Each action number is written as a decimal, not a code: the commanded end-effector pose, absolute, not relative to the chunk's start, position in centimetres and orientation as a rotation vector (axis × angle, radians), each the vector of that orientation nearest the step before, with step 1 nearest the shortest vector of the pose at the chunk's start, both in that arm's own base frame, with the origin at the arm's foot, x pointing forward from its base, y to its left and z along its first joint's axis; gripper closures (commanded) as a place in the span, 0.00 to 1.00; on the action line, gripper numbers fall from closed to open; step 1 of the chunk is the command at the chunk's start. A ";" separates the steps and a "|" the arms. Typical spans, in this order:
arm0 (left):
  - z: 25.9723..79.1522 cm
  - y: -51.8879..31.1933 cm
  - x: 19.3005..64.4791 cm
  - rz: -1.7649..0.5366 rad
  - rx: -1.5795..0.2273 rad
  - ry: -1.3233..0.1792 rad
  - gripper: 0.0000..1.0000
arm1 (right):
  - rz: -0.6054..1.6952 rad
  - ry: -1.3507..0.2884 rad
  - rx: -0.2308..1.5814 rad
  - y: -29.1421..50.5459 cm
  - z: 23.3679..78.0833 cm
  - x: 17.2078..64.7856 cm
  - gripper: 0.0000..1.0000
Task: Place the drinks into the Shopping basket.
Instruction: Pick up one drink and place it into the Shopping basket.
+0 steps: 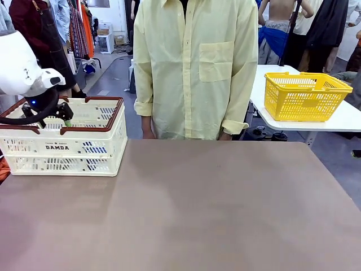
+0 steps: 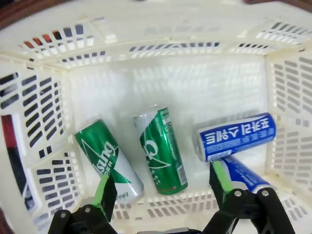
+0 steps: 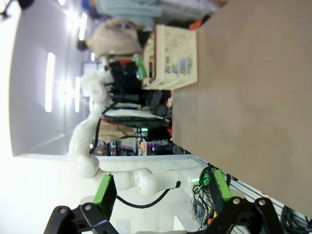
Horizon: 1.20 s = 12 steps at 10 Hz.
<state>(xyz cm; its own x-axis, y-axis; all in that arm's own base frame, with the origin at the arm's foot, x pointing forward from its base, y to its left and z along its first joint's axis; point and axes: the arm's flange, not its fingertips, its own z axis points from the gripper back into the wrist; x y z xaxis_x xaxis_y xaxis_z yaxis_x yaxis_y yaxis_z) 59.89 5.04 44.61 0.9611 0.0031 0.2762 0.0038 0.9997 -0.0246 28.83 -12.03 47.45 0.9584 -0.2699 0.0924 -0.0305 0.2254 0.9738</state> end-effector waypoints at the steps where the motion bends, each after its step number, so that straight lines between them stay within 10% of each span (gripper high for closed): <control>1: 48.0 3.5 57.3 0.008 -0.068 -0.343 0.00 | -0.162 -0.262 1.333 -12.1 47.7 28.7 0.00; 6: 61.1 2.4 44.2 0.060 -0.610 -0.282 0.00 | -0.162 -0.262 1.333 -12.1 47.7 28.7 0.00; 12: 50.1 15.7 33.0 0.014 -1.435 -0.093 0.00 | -0.162 -0.262 1.333 -12.1 47.7 28.7 0.00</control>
<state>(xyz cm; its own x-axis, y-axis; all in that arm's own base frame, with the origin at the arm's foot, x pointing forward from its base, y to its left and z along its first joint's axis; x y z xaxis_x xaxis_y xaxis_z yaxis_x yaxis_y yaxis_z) 31.56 15.28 52.34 0.9934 0.0605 0.0975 0.0828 0.2108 -0.9740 28.83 -12.05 47.46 0.9584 -0.2701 0.0923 -0.0303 0.2254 0.9738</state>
